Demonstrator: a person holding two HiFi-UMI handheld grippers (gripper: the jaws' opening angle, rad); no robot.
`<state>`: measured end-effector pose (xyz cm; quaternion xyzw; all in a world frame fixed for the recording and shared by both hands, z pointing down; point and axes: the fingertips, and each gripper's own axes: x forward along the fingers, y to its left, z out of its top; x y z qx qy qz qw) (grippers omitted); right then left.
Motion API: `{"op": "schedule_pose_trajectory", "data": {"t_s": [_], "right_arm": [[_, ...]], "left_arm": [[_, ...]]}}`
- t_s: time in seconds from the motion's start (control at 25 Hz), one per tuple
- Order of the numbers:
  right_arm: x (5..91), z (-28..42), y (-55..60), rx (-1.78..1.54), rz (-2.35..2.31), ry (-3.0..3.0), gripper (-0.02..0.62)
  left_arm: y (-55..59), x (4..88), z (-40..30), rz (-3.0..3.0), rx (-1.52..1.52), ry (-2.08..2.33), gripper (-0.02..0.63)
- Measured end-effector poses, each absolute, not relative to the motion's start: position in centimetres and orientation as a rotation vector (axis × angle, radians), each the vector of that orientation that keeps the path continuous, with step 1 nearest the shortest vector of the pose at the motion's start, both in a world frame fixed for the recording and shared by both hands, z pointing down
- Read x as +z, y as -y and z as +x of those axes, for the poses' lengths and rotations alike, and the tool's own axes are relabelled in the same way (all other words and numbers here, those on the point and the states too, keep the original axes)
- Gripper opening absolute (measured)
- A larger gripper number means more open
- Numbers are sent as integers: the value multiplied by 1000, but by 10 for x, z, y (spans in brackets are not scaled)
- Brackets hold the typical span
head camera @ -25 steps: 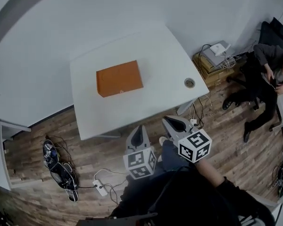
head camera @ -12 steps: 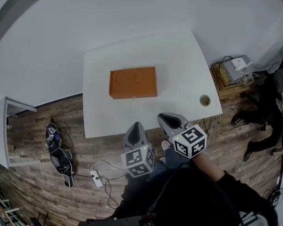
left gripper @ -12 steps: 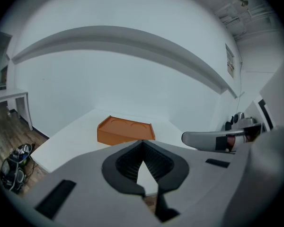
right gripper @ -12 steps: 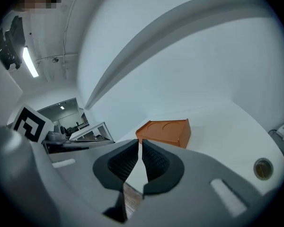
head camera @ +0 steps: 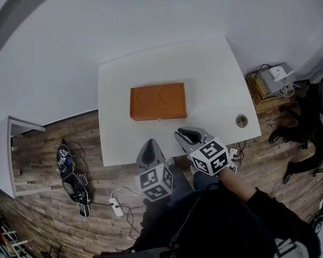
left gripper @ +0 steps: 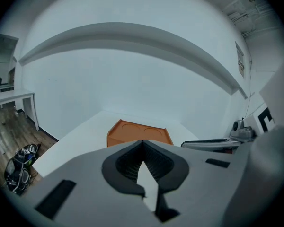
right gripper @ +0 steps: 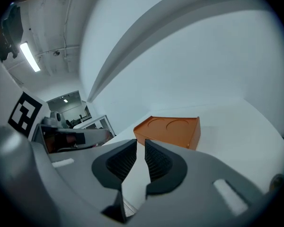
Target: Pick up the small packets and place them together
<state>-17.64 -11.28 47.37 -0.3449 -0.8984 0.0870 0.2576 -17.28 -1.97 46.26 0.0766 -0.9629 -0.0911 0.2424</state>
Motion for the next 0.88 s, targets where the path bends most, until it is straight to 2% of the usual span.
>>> {"op": "schedule_pose_trajectory", "data": {"t_s": [0.28,0.88], "right_arm": [[502,-216,76,205,-826,2397,85],[586,-258,40,126,-474,2224,135]], "left_arm": [[0,482,-219,416,-189,2548,-2],[-28,513,-273,598,-117,2434,-2]]}}
